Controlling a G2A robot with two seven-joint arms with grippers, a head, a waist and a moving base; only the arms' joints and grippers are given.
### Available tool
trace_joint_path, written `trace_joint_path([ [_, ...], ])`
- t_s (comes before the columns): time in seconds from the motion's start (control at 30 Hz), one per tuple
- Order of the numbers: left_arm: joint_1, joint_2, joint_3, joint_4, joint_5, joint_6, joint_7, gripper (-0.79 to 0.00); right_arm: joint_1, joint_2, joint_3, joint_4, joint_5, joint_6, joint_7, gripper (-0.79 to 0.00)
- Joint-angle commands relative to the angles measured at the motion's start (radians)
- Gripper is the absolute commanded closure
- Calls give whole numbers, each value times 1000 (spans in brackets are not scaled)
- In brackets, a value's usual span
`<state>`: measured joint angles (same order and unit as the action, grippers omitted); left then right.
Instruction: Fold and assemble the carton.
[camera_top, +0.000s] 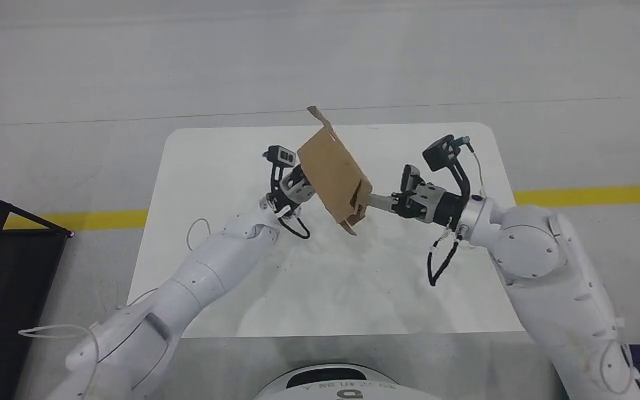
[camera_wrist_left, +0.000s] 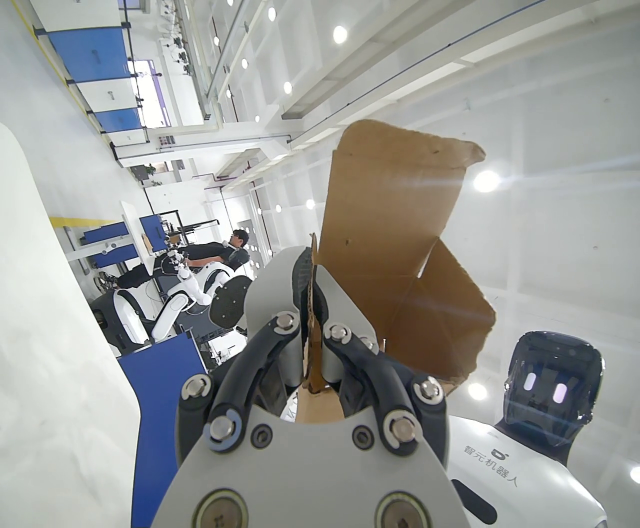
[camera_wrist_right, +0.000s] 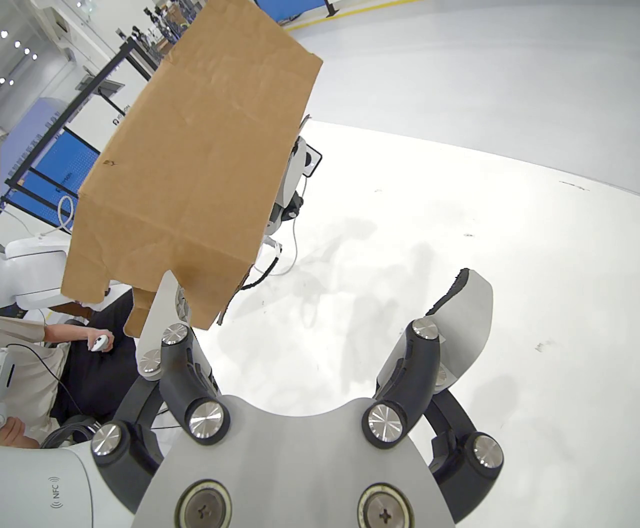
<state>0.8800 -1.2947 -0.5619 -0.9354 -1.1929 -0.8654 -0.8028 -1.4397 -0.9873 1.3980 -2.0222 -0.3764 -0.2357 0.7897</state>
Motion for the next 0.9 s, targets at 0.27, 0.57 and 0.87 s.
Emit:
trace_joint_path([
  [0.27,15,-29,-38,24,30,21,-64,0,36,-5,-56,3,-73,62,-12,-785],
  [0.57,31,-45,-77,29,72,50,-91,0,21,-6,-48,-16,-113,117,-42,-785],
  [0.87,49,-56,-139,33,56,70,-102,0,-41,4,35,-50,-11,-11,-44,-785],
])
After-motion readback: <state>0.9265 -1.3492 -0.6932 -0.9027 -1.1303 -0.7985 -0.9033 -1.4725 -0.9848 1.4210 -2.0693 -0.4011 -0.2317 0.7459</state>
